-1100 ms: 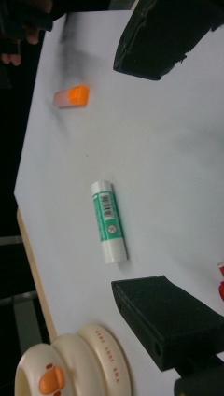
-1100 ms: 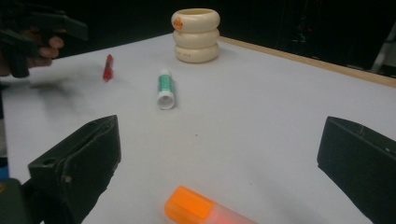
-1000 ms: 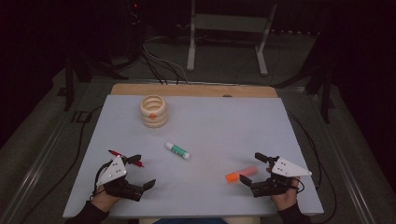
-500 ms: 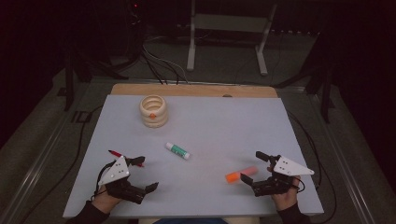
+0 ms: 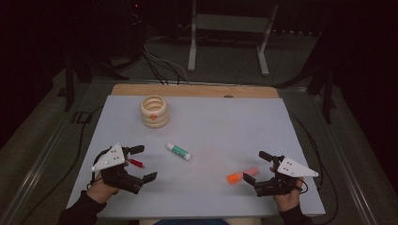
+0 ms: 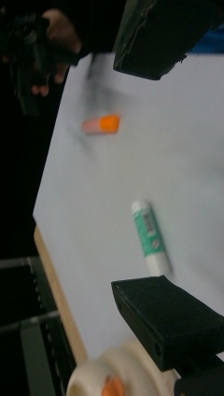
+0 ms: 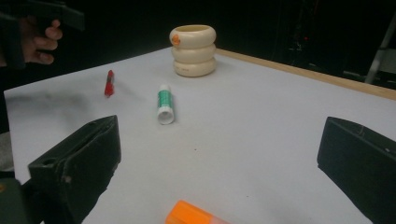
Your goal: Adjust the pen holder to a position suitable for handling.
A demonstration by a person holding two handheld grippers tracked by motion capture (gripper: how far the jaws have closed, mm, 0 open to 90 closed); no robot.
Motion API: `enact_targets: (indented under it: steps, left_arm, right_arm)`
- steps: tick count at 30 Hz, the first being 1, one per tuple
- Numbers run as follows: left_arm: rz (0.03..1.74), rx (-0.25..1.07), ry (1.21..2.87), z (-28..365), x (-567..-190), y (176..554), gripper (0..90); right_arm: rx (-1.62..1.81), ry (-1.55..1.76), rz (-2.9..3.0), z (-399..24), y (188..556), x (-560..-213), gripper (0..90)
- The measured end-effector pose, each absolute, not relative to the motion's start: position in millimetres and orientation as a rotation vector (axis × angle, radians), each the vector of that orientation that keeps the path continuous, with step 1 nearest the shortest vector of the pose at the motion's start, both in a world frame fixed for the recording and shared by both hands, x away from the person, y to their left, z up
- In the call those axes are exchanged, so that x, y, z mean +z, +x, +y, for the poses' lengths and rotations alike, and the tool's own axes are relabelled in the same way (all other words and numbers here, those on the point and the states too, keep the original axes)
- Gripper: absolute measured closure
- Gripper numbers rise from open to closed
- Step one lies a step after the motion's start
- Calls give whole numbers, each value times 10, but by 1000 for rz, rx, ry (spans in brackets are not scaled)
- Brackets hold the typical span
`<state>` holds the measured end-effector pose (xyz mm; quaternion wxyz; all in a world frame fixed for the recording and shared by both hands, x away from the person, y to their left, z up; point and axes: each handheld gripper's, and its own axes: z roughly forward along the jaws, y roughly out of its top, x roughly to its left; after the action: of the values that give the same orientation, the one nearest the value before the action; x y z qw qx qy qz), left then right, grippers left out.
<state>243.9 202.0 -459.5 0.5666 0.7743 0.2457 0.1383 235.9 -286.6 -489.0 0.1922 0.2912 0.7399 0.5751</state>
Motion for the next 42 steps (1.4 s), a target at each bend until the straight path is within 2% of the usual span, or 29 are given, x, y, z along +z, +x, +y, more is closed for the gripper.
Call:
enact_targets:
  steps: [10,20,42]
  left_arm:
    - [654,406,1783,2101,-4379,2775,3]
    - [729,429,1744,2109,-4313,3087,3]
    - [1050,506,1577,2232,-4428,3763,4]
  right_arm:
    - [1618,803,2088,-2846,2355,-4888,0]
    - [1620,803,2084,-2853,2355,-4888,0]
    - [1617,802,2093,-2838,2358,-4897,0]
